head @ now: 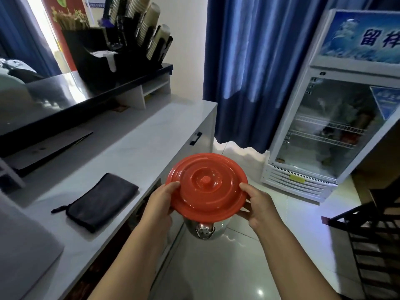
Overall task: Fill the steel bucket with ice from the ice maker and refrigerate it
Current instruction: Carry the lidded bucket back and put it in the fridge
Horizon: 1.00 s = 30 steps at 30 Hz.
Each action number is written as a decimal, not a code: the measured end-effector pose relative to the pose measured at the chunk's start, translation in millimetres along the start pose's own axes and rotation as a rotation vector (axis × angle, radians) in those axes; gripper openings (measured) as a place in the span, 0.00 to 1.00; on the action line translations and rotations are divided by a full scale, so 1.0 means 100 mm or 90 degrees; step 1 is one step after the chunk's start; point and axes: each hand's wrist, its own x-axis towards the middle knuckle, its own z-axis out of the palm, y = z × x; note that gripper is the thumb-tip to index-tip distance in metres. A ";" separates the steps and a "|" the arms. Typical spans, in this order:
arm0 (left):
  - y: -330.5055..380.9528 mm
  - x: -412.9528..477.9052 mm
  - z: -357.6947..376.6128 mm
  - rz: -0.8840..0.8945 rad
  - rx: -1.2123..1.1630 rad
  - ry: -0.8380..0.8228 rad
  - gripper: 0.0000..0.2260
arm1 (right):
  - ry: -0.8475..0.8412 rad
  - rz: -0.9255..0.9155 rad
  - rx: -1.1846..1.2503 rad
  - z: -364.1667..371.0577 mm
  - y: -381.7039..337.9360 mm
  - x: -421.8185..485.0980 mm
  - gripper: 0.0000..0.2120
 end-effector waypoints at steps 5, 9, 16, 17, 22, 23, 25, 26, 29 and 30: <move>0.33 0.80 0.35 0.012 0.013 -0.027 0.02 | 0.025 -0.021 0.016 0.26 -0.34 0.73 0.04; 0.69 1.44 0.65 0.012 0.027 -0.037 0.02 | 0.041 -0.029 0.032 0.50 -0.64 1.31 0.04; 1.05 2.31 1.18 0.008 0.029 -0.051 0.01 | 0.056 -0.033 0.049 0.69 -1.12 2.23 0.04; 1.08 2.42 1.26 0.007 0.031 -0.053 0.02 | 0.055 -0.035 0.047 0.70 -1.17 2.36 0.04; 1.19 2.96 1.68 -0.001 0.022 -0.033 0.03 | 0.040 -0.029 0.036 0.73 -1.47 3.06 0.04; 1.21 3.05 1.75 0.000 0.021 -0.028 0.03 | 0.035 -0.029 0.033 0.74 -1.53 3.19 0.05; 1.26 3.25 1.92 0.001 0.005 -0.012 0.03 | 0.014 -0.028 0.021 0.76 -1.68 3.48 0.06; 1.30 3.37 2.02 0.001 -0.006 -0.005 0.03 | -0.001 -0.029 0.014 0.78 -1.79 3.64 0.07; 1.38 3.64 2.25 -0.010 -0.050 0.014 0.05 | -0.035 -0.026 -0.009 0.82 -2.01 4.04 0.13; 1.41 3.71 2.31 -0.014 -0.057 0.021 0.05 | -0.041 -0.022 -0.014 0.83 -2.07 4.14 0.13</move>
